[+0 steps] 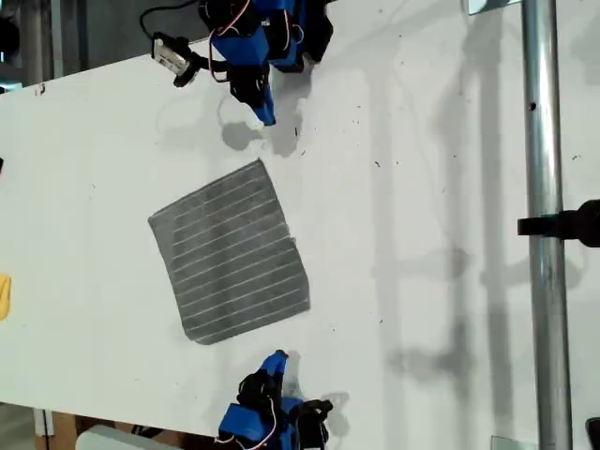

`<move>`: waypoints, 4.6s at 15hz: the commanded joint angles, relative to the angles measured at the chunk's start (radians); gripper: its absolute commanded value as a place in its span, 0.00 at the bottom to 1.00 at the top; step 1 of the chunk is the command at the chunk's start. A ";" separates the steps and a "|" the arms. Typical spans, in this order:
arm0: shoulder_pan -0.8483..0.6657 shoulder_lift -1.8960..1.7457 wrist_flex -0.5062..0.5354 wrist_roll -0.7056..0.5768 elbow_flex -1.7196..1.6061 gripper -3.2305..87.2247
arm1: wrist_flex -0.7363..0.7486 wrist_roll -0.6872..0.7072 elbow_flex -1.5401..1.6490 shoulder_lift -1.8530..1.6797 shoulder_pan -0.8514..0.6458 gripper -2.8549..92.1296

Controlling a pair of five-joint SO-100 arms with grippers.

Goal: Grasp corners of a towel and fold twice.

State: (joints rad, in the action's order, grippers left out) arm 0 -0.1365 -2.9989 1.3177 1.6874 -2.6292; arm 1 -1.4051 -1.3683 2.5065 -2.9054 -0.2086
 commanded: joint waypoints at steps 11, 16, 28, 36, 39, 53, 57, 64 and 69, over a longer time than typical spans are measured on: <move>0.155 1.129 0.061 -0.117 1.106 0.00 | -0.314 0.644 -1.120 0.937 -0.268 0.25; 0.156 1.132 0.064 -0.115 1.095 0.00 | -0.337 0.810 -1.189 1.037 -0.322 0.48; 0.156 1.132 0.074 -0.091 1.057 0.00 | 0.184 1.058 -0.782 1.410 -0.310 0.44; 0.150 1.127 0.074 -0.078 1.034 0.00 | 0.275 1.140 -0.782 1.548 -0.413 0.41; 0.152 1.127 0.080 -0.064 1.028 0.00 | 0.318 1.141 -0.784 1.621 -0.425 0.39; 0.155 1.212 0.210 -0.009 1.180 0.00 | 0.313 1.088 -0.815 1.657 -0.362 0.03; 0.043 1.445 0.314 -0.256 1.443 0.04 | 0.313 1.089 -0.813 1.660 -0.354 0.03; -0.044 1.466 0.327 -0.549 1.483 0.47 | 0.311 1.088 -0.808 1.663 -0.356 0.03; -0.011 1.671 0.250 -0.469 1.450 0.45 | 0.311 1.088 -0.808 1.664 -0.354 0.03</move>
State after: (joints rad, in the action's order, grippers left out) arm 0 -0.1611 -1.3453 1.5877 1.1873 -1.1934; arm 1 -1.1029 -0.2730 1.6904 -1.2425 -0.5660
